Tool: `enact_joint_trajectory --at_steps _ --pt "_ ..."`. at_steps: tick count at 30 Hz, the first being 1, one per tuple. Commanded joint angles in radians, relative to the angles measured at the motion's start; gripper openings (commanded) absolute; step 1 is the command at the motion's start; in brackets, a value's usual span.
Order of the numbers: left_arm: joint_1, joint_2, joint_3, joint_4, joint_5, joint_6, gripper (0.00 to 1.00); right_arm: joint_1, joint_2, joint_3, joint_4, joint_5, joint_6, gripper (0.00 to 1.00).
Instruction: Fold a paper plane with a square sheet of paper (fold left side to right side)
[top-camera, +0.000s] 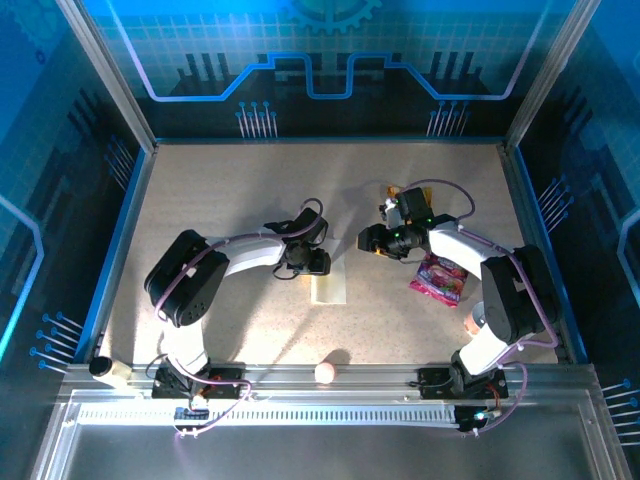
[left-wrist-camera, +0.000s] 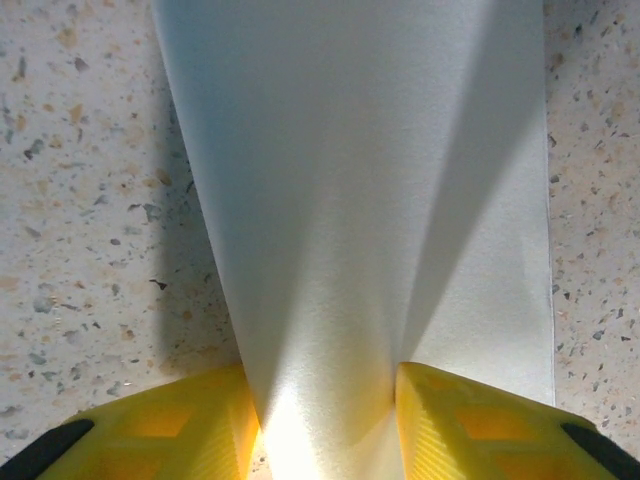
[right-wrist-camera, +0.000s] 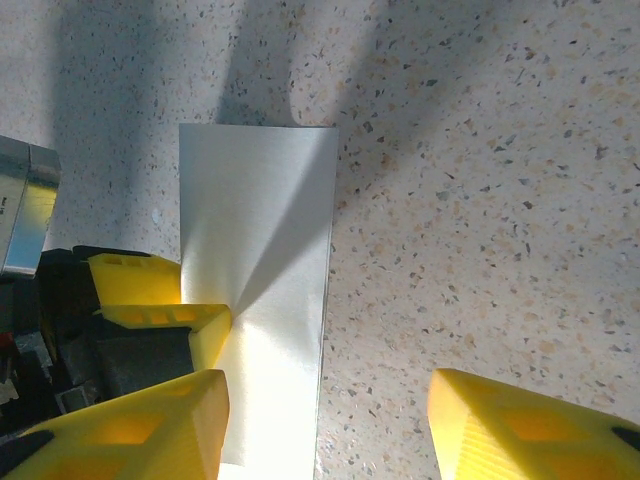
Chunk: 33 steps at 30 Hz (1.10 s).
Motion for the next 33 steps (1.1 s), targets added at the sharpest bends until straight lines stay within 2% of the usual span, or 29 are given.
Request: enact_joint_trajectory --at_steps 1,28,33 --pt "-0.03 0.067 -0.011 -0.02 0.038 0.023 0.42 -0.012 -0.025 -0.013 -0.02 0.002 -0.018 0.56" --pt "-0.033 0.058 -0.015 -0.035 0.026 0.012 0.43 0.005 0.034 0.01 -0.018 -0.053 -0.019 0.56" --pt "-0.033 0.057 -0.013 -0.041 0.024 0.017 0.43 0.033 0.087 0.031 0.004 -0.109 -0.011 0.42"
